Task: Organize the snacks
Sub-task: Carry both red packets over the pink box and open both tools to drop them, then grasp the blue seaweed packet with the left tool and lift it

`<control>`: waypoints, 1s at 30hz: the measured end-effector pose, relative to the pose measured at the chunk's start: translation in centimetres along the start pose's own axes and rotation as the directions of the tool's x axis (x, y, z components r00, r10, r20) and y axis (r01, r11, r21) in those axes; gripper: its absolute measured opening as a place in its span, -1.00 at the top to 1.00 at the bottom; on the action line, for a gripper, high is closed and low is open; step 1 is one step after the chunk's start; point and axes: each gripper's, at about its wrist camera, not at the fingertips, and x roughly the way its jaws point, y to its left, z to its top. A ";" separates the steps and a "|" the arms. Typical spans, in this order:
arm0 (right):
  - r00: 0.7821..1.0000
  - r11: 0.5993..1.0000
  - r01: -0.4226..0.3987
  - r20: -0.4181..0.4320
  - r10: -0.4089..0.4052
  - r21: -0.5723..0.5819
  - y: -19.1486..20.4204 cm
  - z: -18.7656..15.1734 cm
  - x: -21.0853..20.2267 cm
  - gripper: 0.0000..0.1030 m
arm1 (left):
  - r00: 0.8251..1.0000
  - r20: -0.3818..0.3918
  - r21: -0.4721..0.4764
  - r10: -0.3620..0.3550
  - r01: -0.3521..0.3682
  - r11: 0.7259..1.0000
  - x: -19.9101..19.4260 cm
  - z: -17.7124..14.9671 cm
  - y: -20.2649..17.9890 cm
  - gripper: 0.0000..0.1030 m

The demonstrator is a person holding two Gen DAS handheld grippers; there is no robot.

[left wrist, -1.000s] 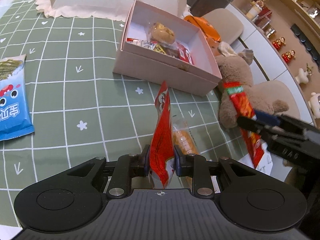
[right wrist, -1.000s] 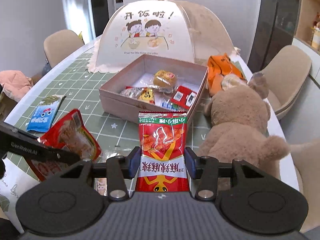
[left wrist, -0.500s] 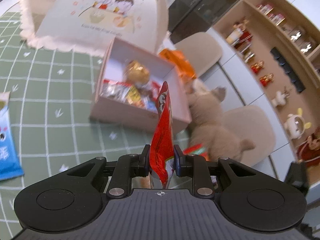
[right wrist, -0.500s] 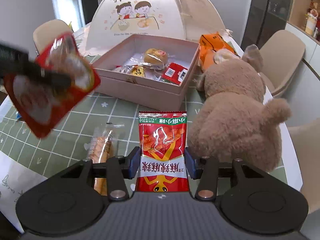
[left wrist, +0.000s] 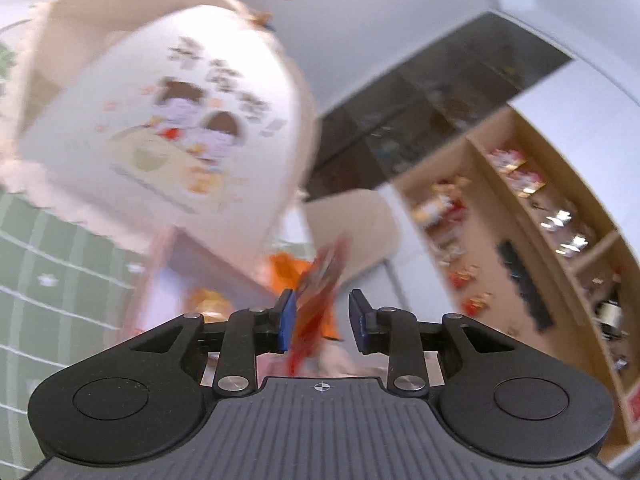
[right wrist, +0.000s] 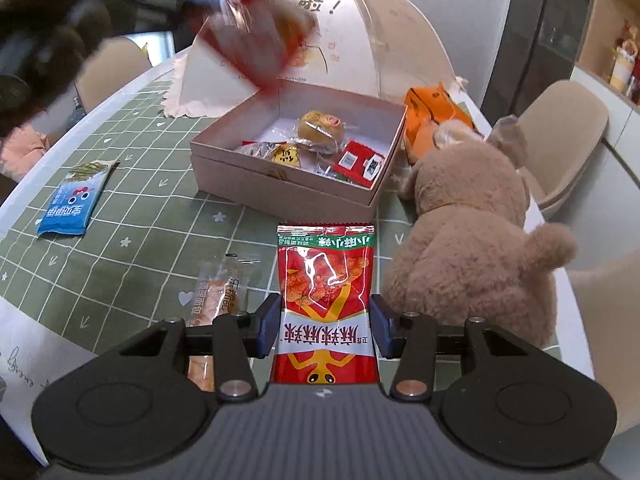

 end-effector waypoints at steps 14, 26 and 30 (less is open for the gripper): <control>0.930 0.999 0.030 0.364 -0.041 0.038 -2.9 13.5 -0.4 -0.52 | 0.944 -0.128 0.178 0.303 -0.278 0.944 -5.1 -8.2 5.4 0.37; 0.988 0.996 -0.089 0.124 0.087 0.010 0.0 9.5 5.2 -0.52 | 0.749 0.099 -0.062 0.655 -0.653 0.755 -16.3 -6.4 13.9 0.37; 0.990 0.990 -0.138 0.028 0.139 -0.010 1.5 5.7 5.5 -0.52 | 0.722 0.074 -0.091 0.687 -0.682 0.726 -16.7 -5.1 16.3 0.37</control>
